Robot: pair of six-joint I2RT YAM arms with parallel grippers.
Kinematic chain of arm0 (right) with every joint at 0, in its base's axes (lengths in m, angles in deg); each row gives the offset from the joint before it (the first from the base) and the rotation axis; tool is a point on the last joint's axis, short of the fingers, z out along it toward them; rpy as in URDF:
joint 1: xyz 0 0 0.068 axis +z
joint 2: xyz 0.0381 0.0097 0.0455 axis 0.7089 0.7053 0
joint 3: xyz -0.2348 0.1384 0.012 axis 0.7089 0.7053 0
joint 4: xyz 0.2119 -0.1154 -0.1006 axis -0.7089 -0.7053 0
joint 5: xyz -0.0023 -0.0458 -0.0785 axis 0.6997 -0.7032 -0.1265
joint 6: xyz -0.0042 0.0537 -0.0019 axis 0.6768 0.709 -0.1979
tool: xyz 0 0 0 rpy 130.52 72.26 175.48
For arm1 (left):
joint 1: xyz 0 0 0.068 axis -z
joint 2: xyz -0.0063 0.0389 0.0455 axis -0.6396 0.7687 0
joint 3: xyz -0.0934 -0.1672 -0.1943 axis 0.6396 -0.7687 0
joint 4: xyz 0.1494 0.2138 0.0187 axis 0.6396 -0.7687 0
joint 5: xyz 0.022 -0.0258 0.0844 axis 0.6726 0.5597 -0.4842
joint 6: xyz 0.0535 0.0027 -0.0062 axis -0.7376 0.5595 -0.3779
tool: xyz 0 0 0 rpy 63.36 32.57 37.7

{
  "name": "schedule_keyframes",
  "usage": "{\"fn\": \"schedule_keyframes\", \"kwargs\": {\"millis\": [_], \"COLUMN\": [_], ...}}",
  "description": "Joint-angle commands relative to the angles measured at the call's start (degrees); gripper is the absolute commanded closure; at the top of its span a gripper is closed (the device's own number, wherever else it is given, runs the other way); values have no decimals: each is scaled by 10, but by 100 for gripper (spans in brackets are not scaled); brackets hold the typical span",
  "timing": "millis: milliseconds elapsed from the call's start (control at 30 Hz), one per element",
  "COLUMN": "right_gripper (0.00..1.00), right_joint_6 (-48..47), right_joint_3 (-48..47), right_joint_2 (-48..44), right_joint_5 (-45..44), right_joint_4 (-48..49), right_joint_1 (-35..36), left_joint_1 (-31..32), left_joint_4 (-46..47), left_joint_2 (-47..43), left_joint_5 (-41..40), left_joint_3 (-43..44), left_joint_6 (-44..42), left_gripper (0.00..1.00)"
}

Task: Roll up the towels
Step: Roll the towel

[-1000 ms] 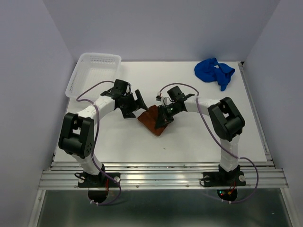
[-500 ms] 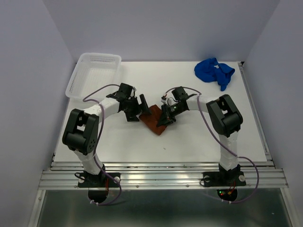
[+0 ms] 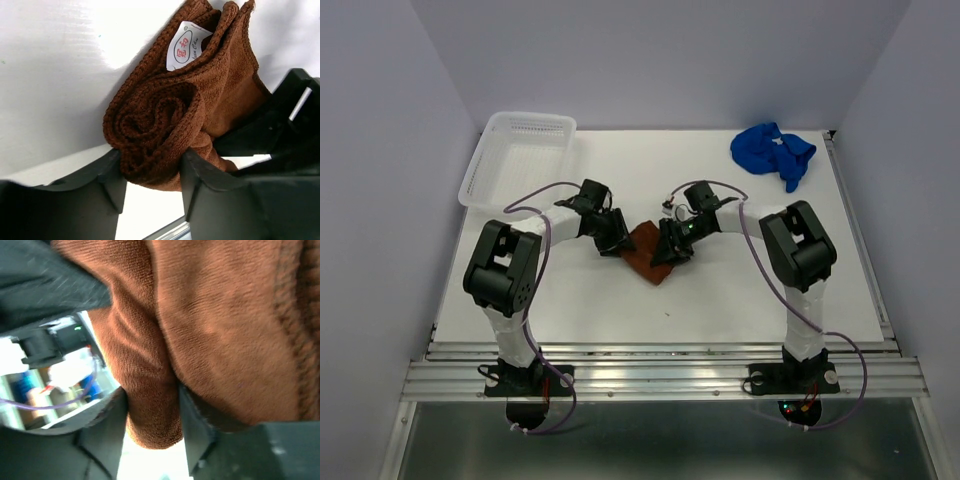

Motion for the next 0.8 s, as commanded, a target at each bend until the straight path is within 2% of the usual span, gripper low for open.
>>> {"fn": "schedule_keyframes", "kwargs": {"millis": [0, 67, 100, 167, 200, 300, 333, 467, 767], "right_gripper": [46, 41, 39, 34, 33, 32, 32, 31, 30], "right_joint_6": [-79, -100, -119, -141, -145, -173, -182, -230, -316], "right_joint_3": [2, 3, 4, 8, 15, 27, 37, 66, 110], "right_joint_2": [-74, -107, -139, -181, -193, -222, -236, -254, -238], "right_joint_5": [-90, -115, -156, -228, -252, -346, -369, -522, -671], "right_joint_4": [-5, -5, -5, -5, -4, -2, 3, 29, 93], "right_joint_1": [5, 21, 40, 60, 80, 112, 136, 209, 309], "left_joint_1": [14, 19, 22, 26, 28, 33, 35, 38, 39], "left_joint_4": [-20, -34, -47, -56, -66, -92, -99, -136, -143], "left_joint_2": [13, 14, 15, 17, 17, 19, 19, 17, 12], "left_joint_5": [-45, -64, -67, -68, -67, -79, -81, -88, -83], "left_joint_3": [32, 42, 49, 56, 57, 68, 70, 86, 83], "left_joint_6": [-8, -9, -9, -10, -10, -11, -10, -10, -8], "left_gripper": [58, 64, 71, 72, 80, 82, 88, 89, 88]}}
